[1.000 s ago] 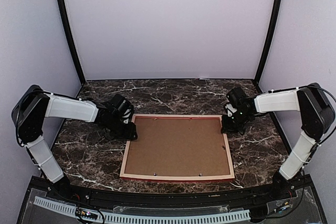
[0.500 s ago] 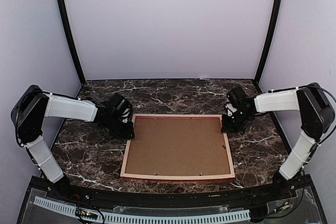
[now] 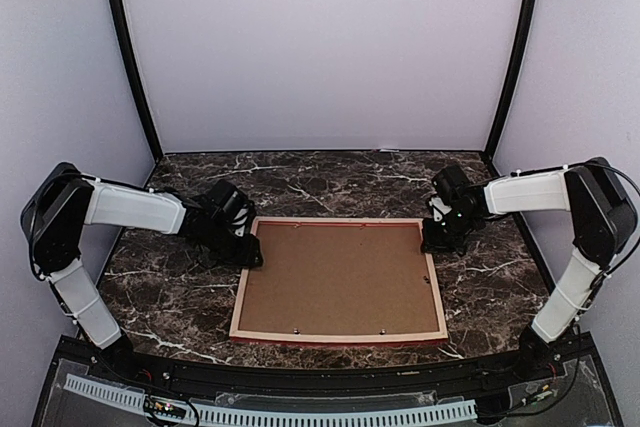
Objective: Put the photo into the frame
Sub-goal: Press the fastener onto the backboard, then position the photo frame at the center of the board.
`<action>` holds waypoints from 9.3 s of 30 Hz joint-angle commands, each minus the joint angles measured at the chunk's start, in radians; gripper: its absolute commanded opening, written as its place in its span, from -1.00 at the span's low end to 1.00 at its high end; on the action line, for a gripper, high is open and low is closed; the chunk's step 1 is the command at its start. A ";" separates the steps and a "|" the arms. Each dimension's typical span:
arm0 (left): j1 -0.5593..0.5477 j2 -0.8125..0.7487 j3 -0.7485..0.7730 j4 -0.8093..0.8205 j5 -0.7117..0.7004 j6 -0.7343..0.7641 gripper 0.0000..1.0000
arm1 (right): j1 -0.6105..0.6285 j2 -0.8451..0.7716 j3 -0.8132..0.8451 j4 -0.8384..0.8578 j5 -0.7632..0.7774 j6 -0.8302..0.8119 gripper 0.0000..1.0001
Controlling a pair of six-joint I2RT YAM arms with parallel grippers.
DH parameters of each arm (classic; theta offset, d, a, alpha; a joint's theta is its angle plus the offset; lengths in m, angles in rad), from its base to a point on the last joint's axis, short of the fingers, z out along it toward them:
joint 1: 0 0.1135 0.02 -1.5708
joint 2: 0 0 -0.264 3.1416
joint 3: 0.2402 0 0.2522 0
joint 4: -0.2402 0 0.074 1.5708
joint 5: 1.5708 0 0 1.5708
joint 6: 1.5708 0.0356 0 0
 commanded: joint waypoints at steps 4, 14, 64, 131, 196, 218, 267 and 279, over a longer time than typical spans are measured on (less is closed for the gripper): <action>-0.003 -0.075 -0.046 -0.013 0.014 -0.019 0.05 | -0.001 0.007 0.016 -0.022 0.015 -0.030 -0.40; -0.004 -0.131 -0.122 -0.001 0.008 -0.052 -0.05 | -0.001 -0.023 0.008 -0.021 0.022 -0.024 -0.01; -0.005 -0.138 -0.110 -0.031 -0.068 -0.138 -0.72 | 0.158 -0.279 -0.271 -0.072 -0.057 0.150 0.18; -0.005 -0.137 -0.136 -0.016 -0.067 -0.139 -0.72 | 0.073 -0.239 -0.271 -0.088 -0.121 0.051 -0.31; -0.004 -0.126 -0.141 -0.006 -0.054 -0.138 -0.74 | 0.081 -0.224 -0.205 -0.012 -0.146 -0.006 -0.22; -0.005 -0.114 -0.129 -0.010 -0.054 -0.137 -0.74 | 0.142 -0.166 -0.190 -0.053 -0.030 -0.035 -0.42; -0.041 -0.362 -0.102 0.216 0.078 -0.004 0.87 | 0.134 -0.151 -0.224 0.027 -0.089 0.097 -0.60; -0.213 -0.278 -0.017 0.298 0.087 0.213 0.87 | 0.072 0.112 0.102 0.008 -0.169 0.025 -1.00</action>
